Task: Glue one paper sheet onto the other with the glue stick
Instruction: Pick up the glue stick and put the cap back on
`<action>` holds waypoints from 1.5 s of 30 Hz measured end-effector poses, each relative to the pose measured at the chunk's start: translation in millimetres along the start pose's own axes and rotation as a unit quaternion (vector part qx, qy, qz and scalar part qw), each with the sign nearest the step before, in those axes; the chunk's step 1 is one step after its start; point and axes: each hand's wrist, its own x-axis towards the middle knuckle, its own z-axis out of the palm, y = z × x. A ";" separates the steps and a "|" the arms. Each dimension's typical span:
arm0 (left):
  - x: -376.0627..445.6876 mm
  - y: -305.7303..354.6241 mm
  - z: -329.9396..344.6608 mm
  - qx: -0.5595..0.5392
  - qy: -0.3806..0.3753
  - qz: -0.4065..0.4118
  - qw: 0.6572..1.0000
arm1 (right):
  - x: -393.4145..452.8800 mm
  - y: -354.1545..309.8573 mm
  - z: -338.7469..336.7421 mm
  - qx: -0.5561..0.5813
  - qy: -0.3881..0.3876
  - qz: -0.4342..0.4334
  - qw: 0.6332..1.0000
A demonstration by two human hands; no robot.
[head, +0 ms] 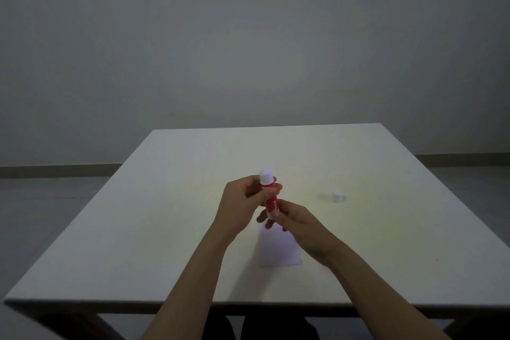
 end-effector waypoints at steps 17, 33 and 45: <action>-9.9 0.9 9.8 -0.036 0.095 0.004 0.995 | -8.9 1.2 -12.8 0.268 -0.094 0.081 0.955; -18.0 3.5 14.5 -0.116 0.117 -0.012 0.986 | -11.6 -2.4 3.4 0.333 -0.072 0.118 0.933; -16.3 3.4 29.2 -0.082 0.194 -0.021 0.977 | -15.9 -0.2 27.1 -0.204 0.391 -0.195 0.876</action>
